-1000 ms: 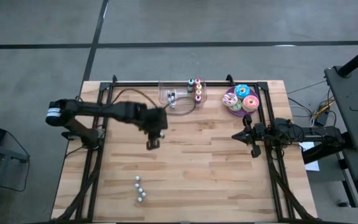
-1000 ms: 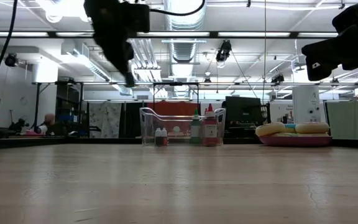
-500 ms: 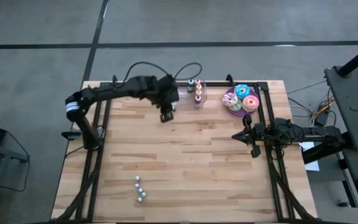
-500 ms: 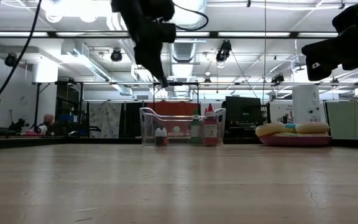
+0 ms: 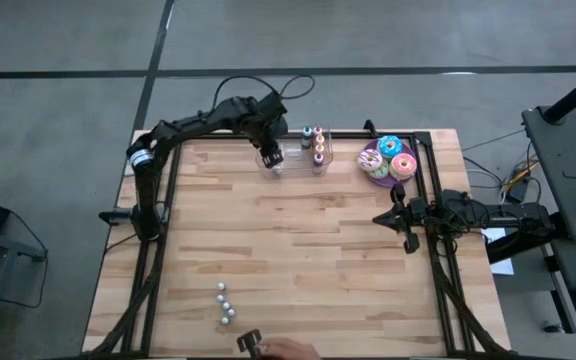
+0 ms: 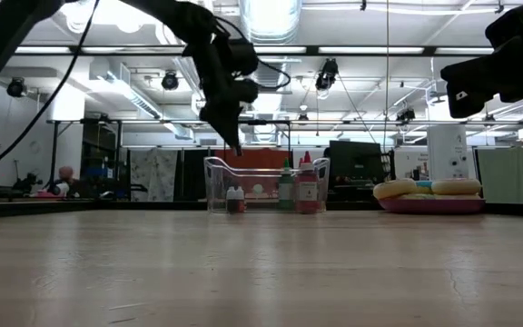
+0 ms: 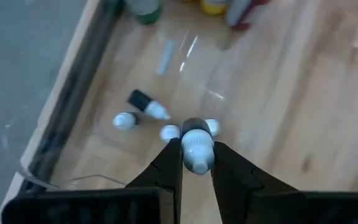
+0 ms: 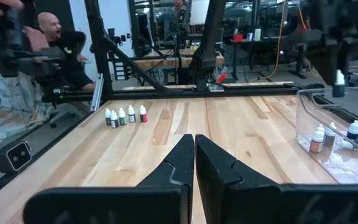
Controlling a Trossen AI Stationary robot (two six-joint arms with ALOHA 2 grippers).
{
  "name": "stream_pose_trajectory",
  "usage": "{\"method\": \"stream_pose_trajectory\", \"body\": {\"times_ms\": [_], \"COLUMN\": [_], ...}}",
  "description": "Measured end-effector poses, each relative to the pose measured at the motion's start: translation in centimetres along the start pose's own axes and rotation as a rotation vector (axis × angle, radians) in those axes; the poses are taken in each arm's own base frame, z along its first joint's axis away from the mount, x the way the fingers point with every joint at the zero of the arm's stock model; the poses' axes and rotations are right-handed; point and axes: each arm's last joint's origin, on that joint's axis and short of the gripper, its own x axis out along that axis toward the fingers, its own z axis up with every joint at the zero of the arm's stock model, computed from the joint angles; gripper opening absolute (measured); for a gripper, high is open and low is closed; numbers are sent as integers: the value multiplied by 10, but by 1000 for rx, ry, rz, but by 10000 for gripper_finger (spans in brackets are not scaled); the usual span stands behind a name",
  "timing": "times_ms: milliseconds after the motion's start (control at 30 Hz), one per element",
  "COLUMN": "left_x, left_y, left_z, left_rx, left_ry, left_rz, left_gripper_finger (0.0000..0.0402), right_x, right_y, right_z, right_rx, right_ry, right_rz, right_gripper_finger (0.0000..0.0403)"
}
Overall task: Pick & Place food coloring
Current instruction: Put the small blue food coloring bottle into the transparent bin
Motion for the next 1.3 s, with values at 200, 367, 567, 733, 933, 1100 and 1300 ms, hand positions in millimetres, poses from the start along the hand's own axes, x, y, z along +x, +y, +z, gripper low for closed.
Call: {"method": "stream_pose_trajectory", "body": {"times_ms": [200,367,567,733,933,1100,1300], "left_x": [19,29,43,51,52,52,44], "left_y": [22,29,30,31,31,31,31], "left_z": [-4,-6,-7,-9,-11,-11,-9], "left_rx": [-50,-67,-50,-52,-48,-48,-43], "left_ry": [50,77,113,133,148,150,166], "left_rz": [13,14,6,2,28,30,28], "left_gripper_finger": [44,44,44,44,44,44,44], "right_x": [0,0,0,0,0,0,0], "right_y": [0,0,0,0,0,0,0], "right_z": [0,0,0,0,0,0,0], "right_rx": [0,0,0,0,0,0,0], "right_ry": [0,0,1,1,0,0,0], "right_rz": [0,0,1,0,1,1,0], "right_gripper_finger": [8,8,9,8,8,8,9]}}
